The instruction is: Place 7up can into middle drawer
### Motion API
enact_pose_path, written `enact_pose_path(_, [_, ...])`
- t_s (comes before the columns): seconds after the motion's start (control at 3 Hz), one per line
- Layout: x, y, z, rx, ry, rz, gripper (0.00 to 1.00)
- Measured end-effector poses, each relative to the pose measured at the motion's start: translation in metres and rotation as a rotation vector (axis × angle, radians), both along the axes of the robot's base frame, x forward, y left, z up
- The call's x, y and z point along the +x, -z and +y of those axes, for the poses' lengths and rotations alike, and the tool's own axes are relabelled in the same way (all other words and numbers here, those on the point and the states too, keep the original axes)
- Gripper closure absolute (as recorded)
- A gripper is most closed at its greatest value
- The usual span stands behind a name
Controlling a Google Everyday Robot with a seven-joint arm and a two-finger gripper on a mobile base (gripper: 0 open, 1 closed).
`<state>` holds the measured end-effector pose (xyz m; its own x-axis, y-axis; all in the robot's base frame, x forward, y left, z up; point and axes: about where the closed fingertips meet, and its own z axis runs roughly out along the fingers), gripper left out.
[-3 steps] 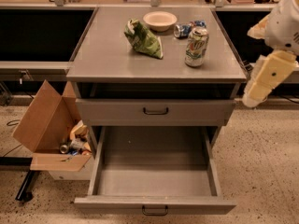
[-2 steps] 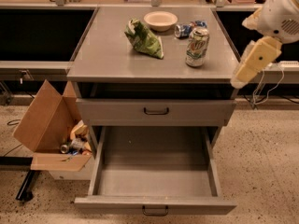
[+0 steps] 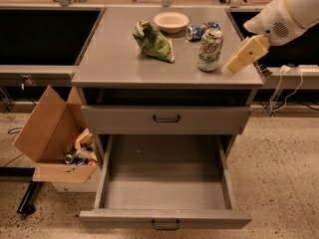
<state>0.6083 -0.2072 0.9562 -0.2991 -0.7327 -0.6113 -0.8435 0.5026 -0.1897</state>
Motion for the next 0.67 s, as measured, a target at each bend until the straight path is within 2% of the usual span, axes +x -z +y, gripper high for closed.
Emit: enact_pose_path(0.67, [0.055,0.01,-0.013,0.107,0.156,-0.055,0.0])
